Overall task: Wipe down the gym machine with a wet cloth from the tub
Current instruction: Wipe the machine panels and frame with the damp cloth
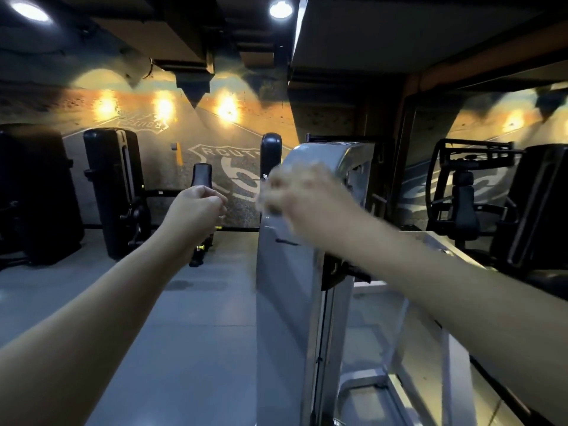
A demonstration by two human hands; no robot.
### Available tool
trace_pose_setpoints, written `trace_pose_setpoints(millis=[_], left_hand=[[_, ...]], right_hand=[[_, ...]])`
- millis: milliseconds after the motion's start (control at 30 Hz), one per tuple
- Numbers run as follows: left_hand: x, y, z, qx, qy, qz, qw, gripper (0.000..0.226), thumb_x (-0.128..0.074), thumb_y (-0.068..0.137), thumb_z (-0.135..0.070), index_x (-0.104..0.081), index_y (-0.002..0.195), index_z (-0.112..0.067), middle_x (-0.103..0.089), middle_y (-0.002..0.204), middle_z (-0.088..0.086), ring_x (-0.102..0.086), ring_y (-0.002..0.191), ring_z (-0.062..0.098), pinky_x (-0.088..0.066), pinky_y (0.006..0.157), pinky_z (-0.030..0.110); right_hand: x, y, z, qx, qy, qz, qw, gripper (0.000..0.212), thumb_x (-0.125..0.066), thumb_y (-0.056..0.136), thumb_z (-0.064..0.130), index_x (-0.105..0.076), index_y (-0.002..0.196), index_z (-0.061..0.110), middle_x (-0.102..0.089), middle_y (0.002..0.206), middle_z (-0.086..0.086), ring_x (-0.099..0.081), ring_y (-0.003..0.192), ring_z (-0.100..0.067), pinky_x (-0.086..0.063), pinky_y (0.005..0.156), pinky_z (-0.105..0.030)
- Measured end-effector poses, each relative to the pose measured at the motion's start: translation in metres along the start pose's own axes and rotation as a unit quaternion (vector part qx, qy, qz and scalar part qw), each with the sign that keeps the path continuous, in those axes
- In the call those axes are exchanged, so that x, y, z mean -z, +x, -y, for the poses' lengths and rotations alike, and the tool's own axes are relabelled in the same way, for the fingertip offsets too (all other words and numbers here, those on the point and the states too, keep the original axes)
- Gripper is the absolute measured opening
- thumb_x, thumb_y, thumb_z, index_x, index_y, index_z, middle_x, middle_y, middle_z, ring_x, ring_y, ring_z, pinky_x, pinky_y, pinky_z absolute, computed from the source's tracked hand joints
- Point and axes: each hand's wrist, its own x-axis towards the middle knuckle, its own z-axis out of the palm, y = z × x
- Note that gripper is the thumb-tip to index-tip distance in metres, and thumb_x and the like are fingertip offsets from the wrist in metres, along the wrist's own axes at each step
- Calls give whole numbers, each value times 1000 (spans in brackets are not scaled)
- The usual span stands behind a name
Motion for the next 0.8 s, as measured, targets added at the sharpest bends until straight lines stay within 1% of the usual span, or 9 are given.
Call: trace_pose_setpoints(millis=[100, 200, 300, 367, 433, 567, 633, 700, 800], left_hand=[[-1, -3, -2, -15, 1, 11, 1000, 23, -46, 99, -3, -64, 88, -12, -65, 88, 11, -59, 73, 20, -48, 71, 34], [-4, -6, -6, -51, 0, 24, 998, 21, -48, 96, -1, -66, 90, -11, -66, 86, 9, -60, 77, 22, -50, 72, 36], [-9, -9, -12, -115, 17, 46, 992, 21, -52, 87, -3, -69, 96, -12, -69, 90, 10, -62, 82, 23, -56, 78, 45], [-14, -13, -21, -178, 25, 105, 978, 28, -55, 77, -10, -68, 100, -20, -69, 98, 5, -65, 89, 19, -56, 83, 48], [-21, -15, -31, -244, 26, 180, 953, 37, -59, 76, -14, -65, 111, -24, -65, 109, 1, -64, 99, 15, -57, 83, 41], [-41, -11, -57, -341, 69, 243, 905, 38, -63, 85, -33, -59, 123, -27, -63, 117, -9, -59, 115, 10, -53, 88, 30], [-50, -4, -71, -365, 90, 228, 898, 26, -65, 94, -23, -62, 120, -23, -66, 110, -8, -63, 106, 8, -53, 82, 29], [-62, 4, -85, -367, 120, 193, 902, 16, -67, 98, -23, -67, 114, -19, -70, 99, -5, -66, 92, 8, -57, 77, 31], [-81, 23, -99, -341, 193, 122, 912, 19, -66, 95, -41, -70, 99, -23, -71, 88, -4, -66, 81, 9, -56, 74, 34]], right_hand=[[7, 31, -24, -93, 5, -8, 996, 28, -53, 98, 9, -74, 111, 24, -62, 120, -2, -52, 113, -28, -42, 95, -42], [1, -5, 0, -27, 32, -13, 999, 24, -63, 94, 16, -73, 116, 15, -62, 130, -6, -53, 112, -30, -47, 93, -44], [4, -40, 9, 55, 42, 5, 998, 21, -64, 90, 4, -74, 106, 12, -64, 124, -7, -56, 102, -31, -52, 85, -46], [10, -43, -2, 59, 66, 0, 996, 25, -60, 93, 1, -72, 112, 12, -63, 120, -8, -56, 101, -28, -53, 81, -45], [21, -43, -15, 16, 163, -16, 986, 25, -60, 98, 5, -68, 120, 14, -61, 117, -4, -57, 104, -21, -52, 84, -39], [39, -43, -52, -124, 338, -82, 929, 19, -68, 99, 20, -62, 115, 28, -60, 110, 12, -60, 104, -5, -50, 85, -22], [42, -42, -72, -200, 436, -84, 873, 19, -68, 98, 22, -60, 110, 33, -64, 99, 16, -66, 87, -6, -57, 75, -30], [37, -41, -91, -254, 504, -76, 822, 15, -68, 98, 25, -62, 108, 36, -67, 91, 13, -68, 79, -18, -61, 77, -47], [27, -38, -115, -275, 524, -99, 800, 10, -61, 103, 30, -66, 108, 37, -69, 94, 6, -71, 85, -29, -59, 80, -58]])
